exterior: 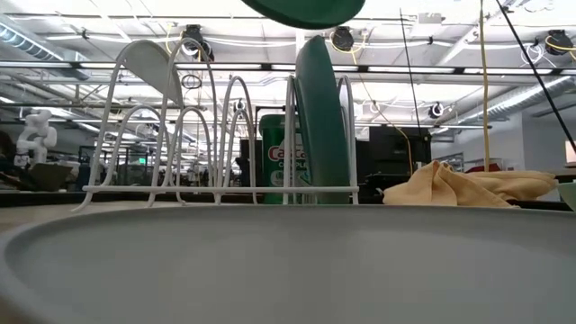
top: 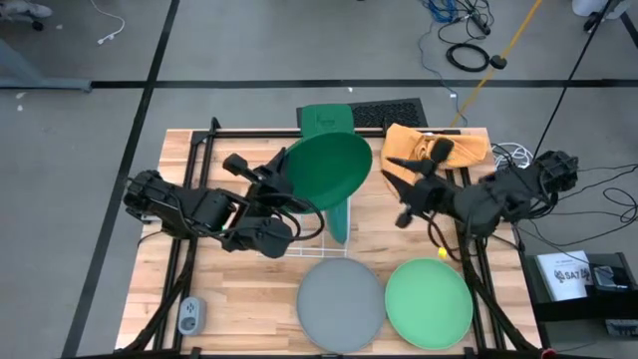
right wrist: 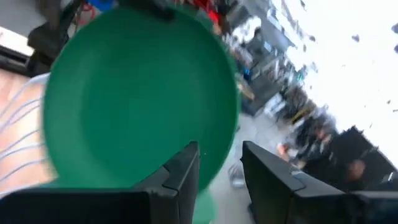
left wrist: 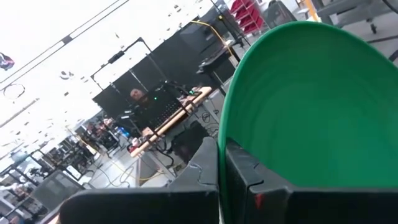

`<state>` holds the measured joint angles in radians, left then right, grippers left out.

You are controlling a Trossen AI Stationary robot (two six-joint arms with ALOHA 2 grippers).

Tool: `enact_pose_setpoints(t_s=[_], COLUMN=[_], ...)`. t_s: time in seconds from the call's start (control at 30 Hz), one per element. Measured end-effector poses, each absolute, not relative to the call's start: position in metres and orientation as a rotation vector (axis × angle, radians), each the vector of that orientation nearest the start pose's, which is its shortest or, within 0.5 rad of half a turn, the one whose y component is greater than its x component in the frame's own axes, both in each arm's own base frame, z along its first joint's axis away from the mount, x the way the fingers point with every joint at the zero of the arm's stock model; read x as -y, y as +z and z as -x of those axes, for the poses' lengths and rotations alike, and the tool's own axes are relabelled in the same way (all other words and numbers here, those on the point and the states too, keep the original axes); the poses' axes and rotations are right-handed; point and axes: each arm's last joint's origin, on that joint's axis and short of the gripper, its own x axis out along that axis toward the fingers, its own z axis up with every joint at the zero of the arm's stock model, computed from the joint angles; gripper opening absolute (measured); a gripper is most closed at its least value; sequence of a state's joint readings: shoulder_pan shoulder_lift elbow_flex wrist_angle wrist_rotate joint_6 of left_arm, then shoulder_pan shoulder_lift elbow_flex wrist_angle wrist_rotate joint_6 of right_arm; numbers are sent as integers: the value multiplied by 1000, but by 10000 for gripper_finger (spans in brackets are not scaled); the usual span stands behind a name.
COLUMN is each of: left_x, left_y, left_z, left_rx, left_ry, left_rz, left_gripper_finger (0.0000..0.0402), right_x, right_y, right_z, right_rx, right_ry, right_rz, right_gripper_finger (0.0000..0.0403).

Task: Sort dishes
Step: Put the dark green plate into the dish rack

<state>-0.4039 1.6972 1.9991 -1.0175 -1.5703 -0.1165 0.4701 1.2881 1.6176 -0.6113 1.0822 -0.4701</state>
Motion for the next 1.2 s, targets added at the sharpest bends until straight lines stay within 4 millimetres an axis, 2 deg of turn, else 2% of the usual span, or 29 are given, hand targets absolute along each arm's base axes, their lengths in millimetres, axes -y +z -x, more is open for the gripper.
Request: enact_pose_setpoints(t_s=[0.17, 0.33, 0.47, 0.57, 0.7, 0.9, 1.07, 1.2], left_x=[105, 108, 109, 109, 111, 112, 113, 113], left_y=[448, 450, 450, 450, 450, 450, 450, 450], left_z=[-313, -314, -313, -313, -313, -312, -312, -312], left_rx=[-358, -352, -352, -360, -357, -359, -359, -388], left_ry=[1122, 1115, 1112, 1110, 1103, 1105, 1106, 1089], left_rz=[-546, -544, -545, -558, -557, -565, -568, -606], left_gripper_finger=[0, 0, 0, 0, 0, 0, 4, 40], right_x=[-69, -49, -39, -31, -22, -14, -14, -14], right_y=[481, 473, 469, 466, 463, 462, 464, 466], right_z=[-246, -266, -275, -280, -283, -286, -285, -286], right_rx=[-277, -333, -318, -338, -369, -376, -364, -357], right_ry=[-513, -560, -510, -542, -578, -570, -565, -563], right_rz=[757, 799, 749, 734, 740, 755, 760, 794], right_gripper_finger=[119, 119, 119, 118, 98, 16, 7, 4])
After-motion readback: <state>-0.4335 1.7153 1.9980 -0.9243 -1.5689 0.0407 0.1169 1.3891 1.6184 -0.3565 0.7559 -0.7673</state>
